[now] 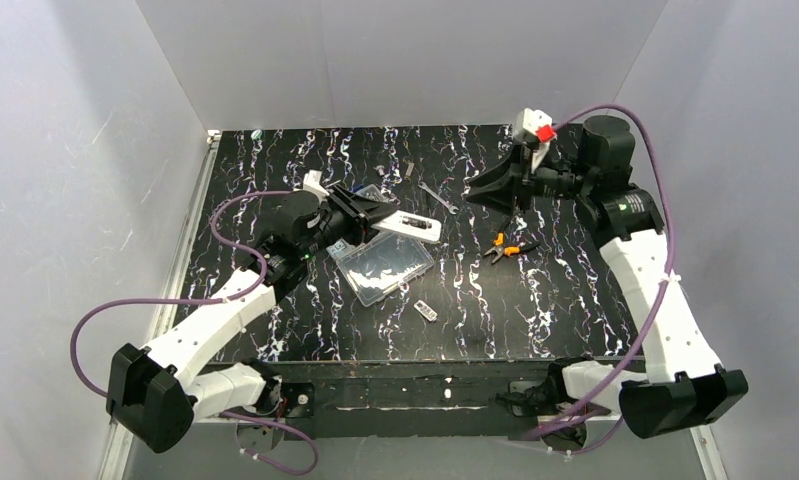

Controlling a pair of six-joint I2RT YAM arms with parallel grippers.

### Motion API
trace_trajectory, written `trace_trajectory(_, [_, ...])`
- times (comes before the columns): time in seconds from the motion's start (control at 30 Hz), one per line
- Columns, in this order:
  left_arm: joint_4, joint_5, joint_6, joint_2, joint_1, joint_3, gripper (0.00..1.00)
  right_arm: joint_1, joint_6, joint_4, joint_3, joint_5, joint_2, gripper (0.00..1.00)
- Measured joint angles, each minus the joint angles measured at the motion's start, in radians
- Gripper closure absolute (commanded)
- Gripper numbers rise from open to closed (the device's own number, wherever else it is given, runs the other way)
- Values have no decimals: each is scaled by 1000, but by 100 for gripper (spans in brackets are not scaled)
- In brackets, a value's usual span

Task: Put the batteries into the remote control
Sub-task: Load the battery into the remote control.

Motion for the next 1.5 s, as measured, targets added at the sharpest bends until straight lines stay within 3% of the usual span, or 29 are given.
trace_trajectory(0.17, [-58,154,35,-6,8,-3,100,-85,-158,60,-17,-424,61,57])
trace_trajectory(0.3, [-55,249,65,-5,7,-3,100,-85,-229,121,-54,-557,81,56])
trace_trajectory(0.83, [35,361,106,67,-67,-5,100,-23,-279,220,-218,-619,-39,47])
trace_trajectory(0.93, [43,370,109,84,-85,-5,100,-1,-412,57,-185,-596,-47,46])
trace_trajectory(1.1, [53,377,110,86,-86,-5,100,92,-789,-393,21,-471,48,44])
trace_trajectory(1.5, [64,379,113,86,-86,-5,100,72,-1188,-969,267,-322,197,41])
